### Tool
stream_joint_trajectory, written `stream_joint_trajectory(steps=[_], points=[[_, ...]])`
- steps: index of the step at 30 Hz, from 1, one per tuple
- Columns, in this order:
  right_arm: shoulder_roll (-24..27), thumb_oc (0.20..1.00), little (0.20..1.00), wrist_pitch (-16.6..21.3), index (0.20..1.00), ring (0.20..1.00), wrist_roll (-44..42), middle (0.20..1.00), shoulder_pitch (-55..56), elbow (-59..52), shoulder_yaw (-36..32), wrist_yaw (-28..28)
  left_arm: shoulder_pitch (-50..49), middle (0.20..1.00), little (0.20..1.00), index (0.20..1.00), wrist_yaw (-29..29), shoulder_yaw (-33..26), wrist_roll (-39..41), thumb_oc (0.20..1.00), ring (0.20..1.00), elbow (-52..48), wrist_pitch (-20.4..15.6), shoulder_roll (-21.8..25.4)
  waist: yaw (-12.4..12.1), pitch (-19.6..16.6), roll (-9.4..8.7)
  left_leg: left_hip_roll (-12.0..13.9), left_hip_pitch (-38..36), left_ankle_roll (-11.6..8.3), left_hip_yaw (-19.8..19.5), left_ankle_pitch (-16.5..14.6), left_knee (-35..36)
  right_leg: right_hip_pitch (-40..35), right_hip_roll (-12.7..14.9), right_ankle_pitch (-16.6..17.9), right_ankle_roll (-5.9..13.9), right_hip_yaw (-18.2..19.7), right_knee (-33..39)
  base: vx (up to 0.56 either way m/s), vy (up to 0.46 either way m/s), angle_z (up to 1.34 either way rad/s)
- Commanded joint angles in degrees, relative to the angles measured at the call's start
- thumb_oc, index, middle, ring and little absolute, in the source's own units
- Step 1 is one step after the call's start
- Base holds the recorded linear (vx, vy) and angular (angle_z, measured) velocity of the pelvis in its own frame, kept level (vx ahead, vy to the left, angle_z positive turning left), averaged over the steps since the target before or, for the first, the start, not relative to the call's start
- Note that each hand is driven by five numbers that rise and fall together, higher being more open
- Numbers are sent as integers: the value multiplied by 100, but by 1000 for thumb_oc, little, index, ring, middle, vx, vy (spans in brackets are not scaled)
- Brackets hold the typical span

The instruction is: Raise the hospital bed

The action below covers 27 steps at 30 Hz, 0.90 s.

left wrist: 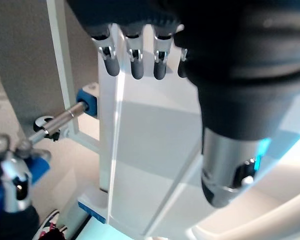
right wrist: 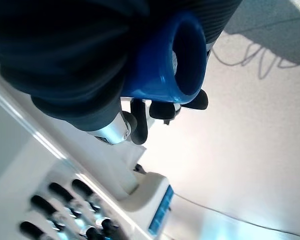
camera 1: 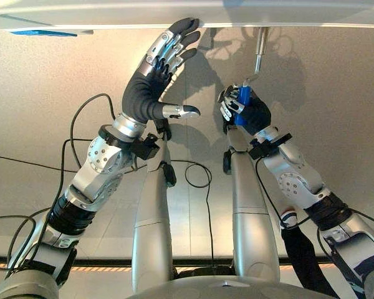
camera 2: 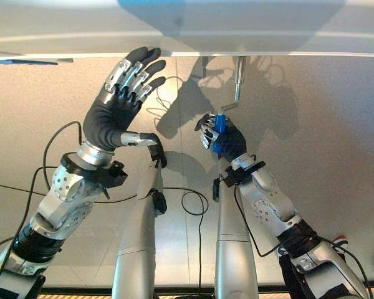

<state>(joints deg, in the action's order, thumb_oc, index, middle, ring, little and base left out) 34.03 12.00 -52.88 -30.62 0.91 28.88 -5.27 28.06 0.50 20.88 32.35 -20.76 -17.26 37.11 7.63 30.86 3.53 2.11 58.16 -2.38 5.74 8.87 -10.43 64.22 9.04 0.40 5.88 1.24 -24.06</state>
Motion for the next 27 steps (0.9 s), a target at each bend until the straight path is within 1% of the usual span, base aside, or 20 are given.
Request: stream_joint_trajectory(steps=[1, 2, 3, 4, 6, 7, 8, 12, 13, 14, 15, 17, 18, 19, 22, 23, 24, 25, 26, 27], points=[[-450, 200, 200, 211, 200, 200, 1062, 200, -1166, -177, 626, -346, 218, 1000, 1000, 1000, -102, 173, 56, 1000, 1000, -434, -348, -140, -235, -107, 28, -32, -210, -87, -64, -771, -837, -467, -98, 653, 391, -262, 701, 0, 0, 0], [-454, 200, 200, 215, 200, 200, 1062, 200, -1173, -169, 630, -347, 219, 1000, 1000, 1000, -102, 171, 56, 1000, 1000, -432, -349, -139, -232, -107, 28, -32, -208, -87, -65, -771, -837, -465, -98, 653, 391, -263, 702, 0, 0, 0], [-695, 200, 200, 176, 200, 200, 1140, 200, -1425, 444, 743, -244, 279, 1000, 1000, 1000, -96, 227, 101, 1000, 1000, -369, -366, -240, -291, -107, 69, -38, -213, -86, -68, -767, -834, -479, -90, 658, 391, -269, 705, 0, 0, 0], [-700, 200, 200, 182, 200, 200, 1139, 200, -1433, 455, 747, -246, 280, 1000, 1000, 1000, -96, 224, 101, 1000, 1000, -367, -366, -238, -290, -107, 68, -37, -210, -86, -69, -767, -835, -477, -90, 659, 391, -270, 706, 0, 0, 0], [-1172, 200, 200, 104, 200, 200, 1477, 200, -1870, 1767, 767, 99, 313, 1000, 1000, 1000, -96, 323, 226, 1000, 1000, -344, -367, -407, -410, -107, 168, -49, -208, -79, -89, -759, -831, -486, -76, 654, 382, -275, 713, 0, 0, 0], [-1182, 200, 200, 112, 200, 200, 1477, 200, -1880, 1783, 770, 97, 314, 1000, 1000, 1000, -95, 320, 226, 1000, 1000, -344, -367, -403, -408, -107, 165, -48, -204, -80, -90, -760, -833, -484, -77, 654, 381, -277, 715, 0, 0, 0], [-1441, 200, 200, 41, 200, 200, 1613, 200, -2145, 2553, 684, 273, 245, 1000, 1000, 1000, -137, 318, 354, 1000, 1000, -439, -363, -433, -486, -107, 225, -60, -210, -82, -83, -759, -822, -484, -73, 659, 378, -282, 720, 0, 0, 0], [-1681, 200, 200, -110, 200, 200, 1877, 200, -2759, 4499, 459, 663, 276, 1000, 1000, 1000, -177, 467, 481, 1000, 1000, -504, -341, -466, -627, -107, 318, -65, -208, -84, -101, -762, -805, -480, -60, 653, 370, -303, 729, 1, 8, 0], [-1658, 200, 200, -164, 200, 200, 1855, 200, -2945, 5096, 335, 761, 329, 1000, 1000, 1000, -182, 557, 506, 1000, 1000, -465, -322, -498, -655, -107, 342, -68, -205, -85, -107, -763, -813, -483, -55, 650, 371, -314, 726, 0, 0, 0], [-1659, 200, 200, -155, 200, 200, 1851, 200, -2959, 5118, 331, 751, 339, 1000, 1000, 1000, -181, 562, 506, 1000, 1000, -459, -325, -498, -660, -107, 344, -66, -199, -85, -109, -766, -816, -479, -57, 651, 371, -317, 727, 0, 0, 0], [-1592, 200, 200, -242, 200, 200, 1743, 200, -3169, 5886, 169, 851, 387, 1000, 1000, 1000, -207, 658, 552, 1000, 1000, -452, -309, -515, -687, -107, 379, -69, -198, -88, -123, -773, -818, -481, -51, 643, 375, -323, 733, 0, 0, 0], [-1532, 200, 200, -269, 200, 200, 1683, 200, -3229, 6175, 79, 827, 427, 1000, 1000, 1000, -218, 715, 565, 1000, 1000, -469, -292, -526, -698, -107, 393, -72, -204, -87, -123, -772, -813, -482, -49, 637, 377, -331, 732, 0, 0, 0], [-1340, 200, 200, -335, 200, 200, 1700, 200, -3274, 6589, -19, 793, 433, 1000, 1000, 1000, -264, 758, 584, 1000, 1000, -494, -267, -543, -699, -107, 405, -78, -194, -86, -132, -772, -806, -476, -48, 620, 379, -342, 731, 0, 0, 0], [-1338, 200, 200, -332, 200, 200, 1698, 200, -3278, 6596, -20, 788, 436, 1000, 1000, 1000, -264, 761, 583, 1000, 1000, -493, -267, -544, -701, -107, 408, -77, -193, -86, -134, -773, -806, -476, -48, 619, 379, -344, 731, 11, 13, 4], [-889, 200, 200, -432, 200, 200, 1669, 200, -3297, 7236, -304, 829, 522, 1000, 1000, 1000, -281, 847, 520, 1000, 1000, -453, -263, -505, -681, -107, 435, -88, -229, -78, -122, -798, -789, -480, -59, 596, 392, -335, 731, 9, 11, 5], [-886, 200, 200, -430, 200, 200, 1669, 200, -3299, 7241, -306, 825, 527, 1000, 1000, 1000, -281, 852, 520, 1000, 1000, -450, -265, -507, -686, -107, 436, -88, -229, -78, -121, -799, -789, -479, -59, 596, 392, -334, 731, 8, 14, 5], [-655, 200, 200, -475, 200, 200, 1712, 200, -3285, 7471, -423, 891, 592, 1000, 1000, 1000, -279, 873, 490, 1000, 1000, -430, -267, -480, -672, -107, 450, -93, -245, -73, -107, -806, -778, -475, -64, 585, 396, -328, 725, 4, 8, 3], [-650, 200, 200, -473, 200, 200, 1712, 200, -3287, 7476, -425, 888, 598, 1000, 1000, 1000, -279, 877, 489, 1000, 1000, -427, -268, -483, -677, -107, 452, -93, -244, -73, -107, -807, -778, -475, -64, 585, 396, -328, 725, 0, 0, 0], [-383, 200, 200, -509, 200, 200, 1749, 200, -3224, 7626, -544, 939, 636, 1000, 1000, 1000, -294, 891, 481, 1000, 1000, -397, -273, -445, -655, -107, 469, -98, -273, -75, -94, -807, -755, -479, -74, 571, 398, -315, 725, 0, 0, 0], [-378, 200, 200, -508, 200, 200, 1750, 200, -3222, 7627, -548, 937, 642, 1000, 1000, 1000, -294, 897, 481, 1000, 1000, -394, -274, -448, -660, -107, 472, -98, -275, -75, -94, -808, -754, -480, -74, 571, 398, -315, 725, 0, 0, 0]])
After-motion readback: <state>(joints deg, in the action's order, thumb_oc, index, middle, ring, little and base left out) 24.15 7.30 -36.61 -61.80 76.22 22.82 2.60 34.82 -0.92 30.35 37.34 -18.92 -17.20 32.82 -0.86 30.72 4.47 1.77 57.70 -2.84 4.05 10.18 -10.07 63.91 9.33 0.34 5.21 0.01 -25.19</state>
